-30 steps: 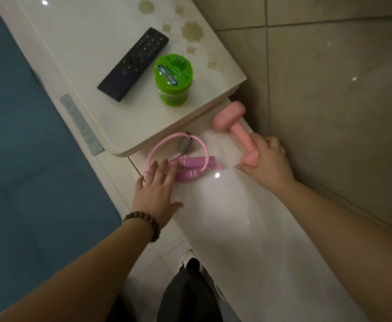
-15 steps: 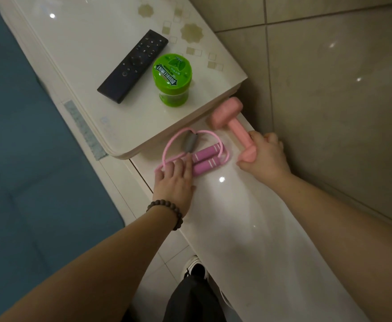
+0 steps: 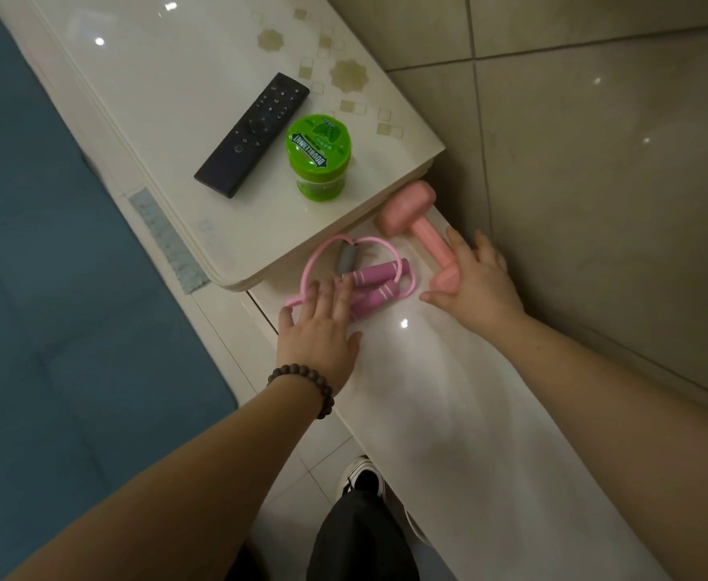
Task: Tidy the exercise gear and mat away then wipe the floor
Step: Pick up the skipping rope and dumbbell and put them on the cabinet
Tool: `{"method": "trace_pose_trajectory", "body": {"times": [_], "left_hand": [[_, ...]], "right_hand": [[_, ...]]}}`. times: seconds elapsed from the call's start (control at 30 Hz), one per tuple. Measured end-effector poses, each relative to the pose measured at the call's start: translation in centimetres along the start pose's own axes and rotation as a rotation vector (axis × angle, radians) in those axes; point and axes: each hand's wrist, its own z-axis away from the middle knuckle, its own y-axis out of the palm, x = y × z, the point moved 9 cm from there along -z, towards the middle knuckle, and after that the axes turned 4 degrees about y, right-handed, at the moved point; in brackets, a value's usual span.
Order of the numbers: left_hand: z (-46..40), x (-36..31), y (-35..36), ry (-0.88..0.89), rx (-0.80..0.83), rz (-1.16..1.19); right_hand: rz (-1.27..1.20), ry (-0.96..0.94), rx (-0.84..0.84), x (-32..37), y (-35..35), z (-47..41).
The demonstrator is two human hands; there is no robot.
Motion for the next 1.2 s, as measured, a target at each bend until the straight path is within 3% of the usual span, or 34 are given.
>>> {"method": "trace_pose_trajectory", "body": {"times": [0.3, 0.87, 1.0, 1.2], "left_hand": [[5.6, -0.9, -5.7, 0.046, 0.023, 0.086], [25.8, 1.4, -28.5, 0.037, -0.141, 0.033], [29.5, 3.6, -31.2, 0.037, -0.155, 0.031], [32.3, 6.3, -33.2, 0.008, -0.157, 0.079]], "right_hand": [[-0.024, -0.03, -0.024, 3.2, -4.7, 7.6], [-0.088, -0.055, -0.311, 16.0, -21.7, 31.9], [-0.127, -0.043, -0.4, 18.8, -23.5, 36.1], [-0.131, 0.003, -0.397, 21.6, -22.6, 39.2]]}}
